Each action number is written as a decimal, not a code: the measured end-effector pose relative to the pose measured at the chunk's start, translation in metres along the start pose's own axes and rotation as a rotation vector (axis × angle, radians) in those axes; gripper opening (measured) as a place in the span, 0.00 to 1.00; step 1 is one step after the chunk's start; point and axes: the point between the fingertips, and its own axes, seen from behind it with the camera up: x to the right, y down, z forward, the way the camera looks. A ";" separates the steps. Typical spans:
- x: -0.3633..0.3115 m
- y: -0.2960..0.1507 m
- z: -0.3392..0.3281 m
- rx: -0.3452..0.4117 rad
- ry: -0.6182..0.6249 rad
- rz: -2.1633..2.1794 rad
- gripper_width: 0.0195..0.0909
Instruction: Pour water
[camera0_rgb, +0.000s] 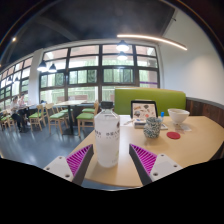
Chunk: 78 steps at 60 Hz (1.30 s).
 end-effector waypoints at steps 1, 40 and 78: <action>-0.002 -0.001 0.007 -0.005 0.004 0.002 0.87; -0.011 -0.021 0.102 -0.064 0.024 -0.035 0.33; 0.097 -0.139 0.227 0.121 -0.321 1.740 0.34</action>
